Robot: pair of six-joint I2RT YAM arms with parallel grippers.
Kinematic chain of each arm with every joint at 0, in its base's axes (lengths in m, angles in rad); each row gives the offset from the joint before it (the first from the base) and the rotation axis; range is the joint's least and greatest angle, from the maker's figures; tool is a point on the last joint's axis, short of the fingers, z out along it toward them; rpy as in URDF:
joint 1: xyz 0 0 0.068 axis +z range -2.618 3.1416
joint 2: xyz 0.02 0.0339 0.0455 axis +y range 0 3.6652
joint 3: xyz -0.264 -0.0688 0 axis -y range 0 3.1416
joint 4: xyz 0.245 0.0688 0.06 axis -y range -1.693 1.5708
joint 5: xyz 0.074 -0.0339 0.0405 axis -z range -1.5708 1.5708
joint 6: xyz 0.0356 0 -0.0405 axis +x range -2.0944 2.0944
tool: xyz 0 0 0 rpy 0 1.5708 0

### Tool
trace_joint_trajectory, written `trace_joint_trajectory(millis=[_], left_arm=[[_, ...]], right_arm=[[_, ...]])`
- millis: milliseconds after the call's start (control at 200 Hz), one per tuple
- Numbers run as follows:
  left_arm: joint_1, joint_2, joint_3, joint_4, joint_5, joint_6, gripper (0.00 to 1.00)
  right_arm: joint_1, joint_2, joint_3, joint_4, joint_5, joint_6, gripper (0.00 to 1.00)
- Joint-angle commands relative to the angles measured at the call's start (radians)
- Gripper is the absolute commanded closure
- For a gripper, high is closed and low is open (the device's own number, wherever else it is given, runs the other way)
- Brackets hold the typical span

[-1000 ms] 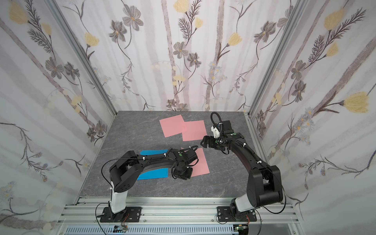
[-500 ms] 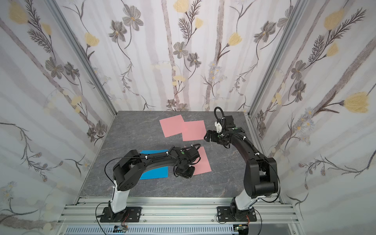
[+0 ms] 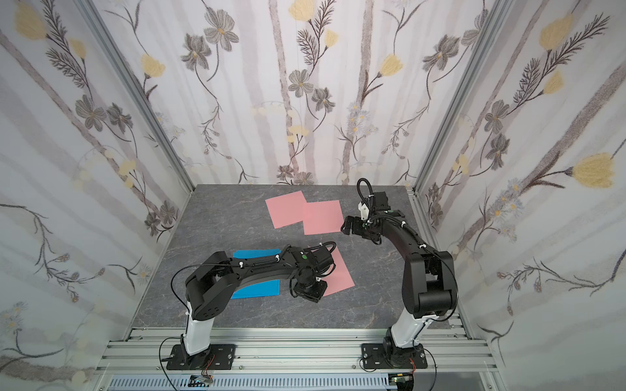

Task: Sort the scattered colored papers by color
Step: Place the colored paper at the center of the board.

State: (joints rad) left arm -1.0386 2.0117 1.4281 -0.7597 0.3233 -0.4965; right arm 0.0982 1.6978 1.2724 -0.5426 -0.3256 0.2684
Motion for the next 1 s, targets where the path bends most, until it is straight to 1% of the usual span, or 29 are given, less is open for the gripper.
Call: trace_joint_trajectory(millis=[0, 145, 250, 480, 505, 525, 555, 575, 644, 719, 789, 864, 999], left_arm=[[0.002, 0.013, 0.017, -0.083, -0.094, 0.024, 1.0], [0.002, 0.011, 0.018, -0.116, -0.172, 0.021, 1.0], [0.003, 0.018, 0.018, -0.124, -0.207, 0.027, 1.0], [0.003, 0.013, 0.018, -0.105, -0.226, 0.04, 1.0], [0.003, 0.008, 0.017, -0.1, -0.225, 0.044, 0.93], [0.003, 0.003, 0.013, -0.095, -0.223, 0.046, 0.85], [0.003, -0.005, 0.01, -0.089, -0.226, 0.048, 0.7], [0.003, -0.012, 0.008, -0.085, -0.227, 0.049, 0.65], [0.004, -0.032, 0.007, -0.079, -0.235, 0.055, 0.64], [0.003, -0.048, 0.011, -0.081, -0.241, 0.051, 0.55], [0.003, -0.059, 0.017, -0.09, -0.239, 0.046, 0.52], [0.003, -0.07, 0.018, -0.095, -0.236, 0.041, 0.51], [0.002, -0.078, 0.018, -0.125, -0.263, 0.036, 0.51]], right_arm=[[-0.001, -0.009, 0.0, 0.006, -0.016, -0.005, 0.0], [0.001, -0.013, -0.007, 0.006, -0.02, -0.007, 0.0], [-0.001, -0.012, -0.01, 0.006, -0.022, -0.007, 0.0], [0.0, -0.01, -0.013, 0.006, -0.027, -0.009, 0.0], [0.001, -0.01, -0.013, 0.006, -0.027, -0.009, 0.0], [0.0, -0.01, -0.013, 0.006, -0.027, -0.009, 0.0], [-0.001, -0.01, -0.013, 0.006, -0.028, -0.01, 0.0], [0.0, -0.01, -0.012, 0.005, -0.027, -0.01, 0.0], [0.0, -0.008, -0.012, 0.006, -0.027, -0.011, 0.0], [-0.001, -0.004, -0.011, 0.006, -0.027, -0.011, 0.0], [0.0, 0.0, -0.011, 0.007, -0.029, -0.011, 0.0], [0.001, 0.001, -0.01, 0.007, -0.03, -0.009, 0.0], [0.0, 0.002, -0.011, 0.007, -0.035, -0.01, 0.0]])
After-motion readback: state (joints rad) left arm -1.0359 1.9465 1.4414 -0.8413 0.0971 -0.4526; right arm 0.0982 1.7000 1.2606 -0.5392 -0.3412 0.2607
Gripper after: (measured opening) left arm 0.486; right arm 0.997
